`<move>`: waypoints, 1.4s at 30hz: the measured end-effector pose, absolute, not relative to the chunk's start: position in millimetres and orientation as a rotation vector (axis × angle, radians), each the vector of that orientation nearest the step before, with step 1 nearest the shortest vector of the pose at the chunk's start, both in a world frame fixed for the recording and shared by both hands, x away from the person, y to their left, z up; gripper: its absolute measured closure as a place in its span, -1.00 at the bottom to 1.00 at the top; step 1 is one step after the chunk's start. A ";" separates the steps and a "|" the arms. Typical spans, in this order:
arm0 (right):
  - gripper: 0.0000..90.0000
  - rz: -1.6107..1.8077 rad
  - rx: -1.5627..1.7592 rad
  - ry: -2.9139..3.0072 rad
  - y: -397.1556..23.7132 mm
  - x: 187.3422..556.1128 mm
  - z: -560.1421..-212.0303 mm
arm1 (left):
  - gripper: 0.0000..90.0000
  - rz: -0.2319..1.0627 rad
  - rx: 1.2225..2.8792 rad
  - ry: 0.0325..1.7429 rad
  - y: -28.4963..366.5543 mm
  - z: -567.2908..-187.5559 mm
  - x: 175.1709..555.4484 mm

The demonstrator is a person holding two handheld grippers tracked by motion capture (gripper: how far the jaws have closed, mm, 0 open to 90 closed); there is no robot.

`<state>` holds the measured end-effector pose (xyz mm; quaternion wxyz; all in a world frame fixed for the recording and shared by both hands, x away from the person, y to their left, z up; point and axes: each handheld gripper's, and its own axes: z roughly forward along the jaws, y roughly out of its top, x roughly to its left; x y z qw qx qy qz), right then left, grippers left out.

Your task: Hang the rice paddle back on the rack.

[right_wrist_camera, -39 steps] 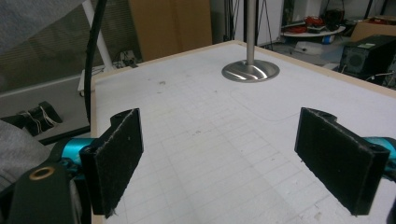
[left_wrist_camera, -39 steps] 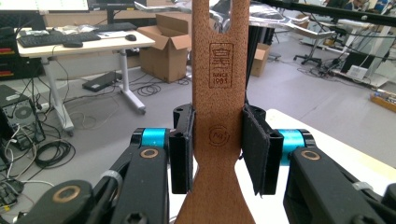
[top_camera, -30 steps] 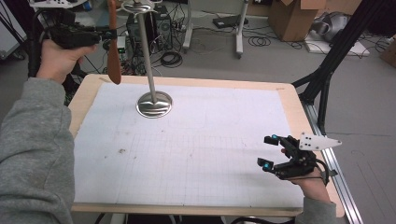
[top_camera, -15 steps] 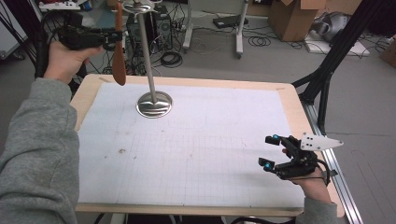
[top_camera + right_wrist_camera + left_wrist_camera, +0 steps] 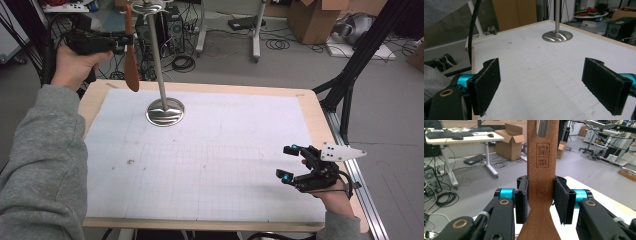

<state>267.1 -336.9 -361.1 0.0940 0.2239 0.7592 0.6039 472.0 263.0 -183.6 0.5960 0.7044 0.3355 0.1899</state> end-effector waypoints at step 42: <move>-0.69 1.791 0.649 2.254 -333.7 266.4 -359.1 | -0.65 0.528 1.650 0.692 268.8 -214.2 434.5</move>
